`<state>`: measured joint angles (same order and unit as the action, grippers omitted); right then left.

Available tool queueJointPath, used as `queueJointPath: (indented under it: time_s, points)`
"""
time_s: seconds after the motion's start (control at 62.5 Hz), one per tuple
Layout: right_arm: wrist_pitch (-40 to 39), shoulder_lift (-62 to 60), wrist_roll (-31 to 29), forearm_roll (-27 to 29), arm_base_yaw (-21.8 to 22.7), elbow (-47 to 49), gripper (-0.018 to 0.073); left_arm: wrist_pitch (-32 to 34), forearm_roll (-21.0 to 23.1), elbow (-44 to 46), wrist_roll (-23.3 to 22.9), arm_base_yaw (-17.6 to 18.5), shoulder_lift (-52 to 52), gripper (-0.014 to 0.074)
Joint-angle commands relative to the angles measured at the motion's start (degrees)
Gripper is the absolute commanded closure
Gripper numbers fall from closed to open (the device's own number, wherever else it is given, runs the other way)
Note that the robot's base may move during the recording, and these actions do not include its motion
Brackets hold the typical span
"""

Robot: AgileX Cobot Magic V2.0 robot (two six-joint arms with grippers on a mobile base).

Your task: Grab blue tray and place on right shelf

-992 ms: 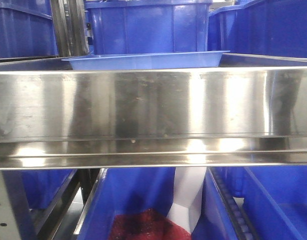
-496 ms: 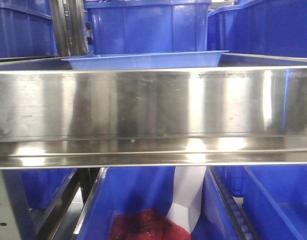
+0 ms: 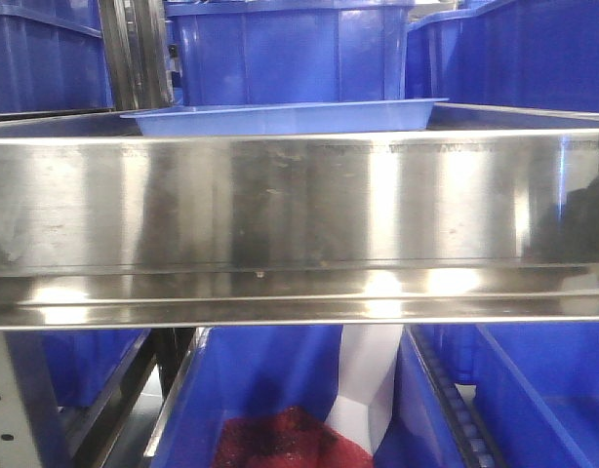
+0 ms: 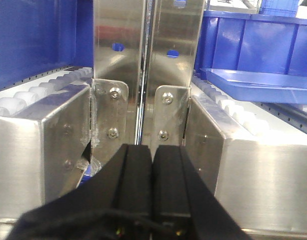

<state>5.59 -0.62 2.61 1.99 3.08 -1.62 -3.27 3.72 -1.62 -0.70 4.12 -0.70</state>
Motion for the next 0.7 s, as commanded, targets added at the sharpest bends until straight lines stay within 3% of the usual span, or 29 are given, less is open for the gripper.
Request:
queueJointPath:
  time_s: [0.0, 0.688]
  points:
    - [-5.59, -1.15, -0.60, 0.26, 0.36, 1.30, 0.0505, 4.96, 0.43, -1.58, 0.13, -0.10, -0.65, 0.0645]
    - [-5.59, -1.15, -0.60, 0.26, 0.36, 1.30, 0.0505, 4.96, 0.43, -1.58, 0.13, -0.10, -0.65, 0.0645]
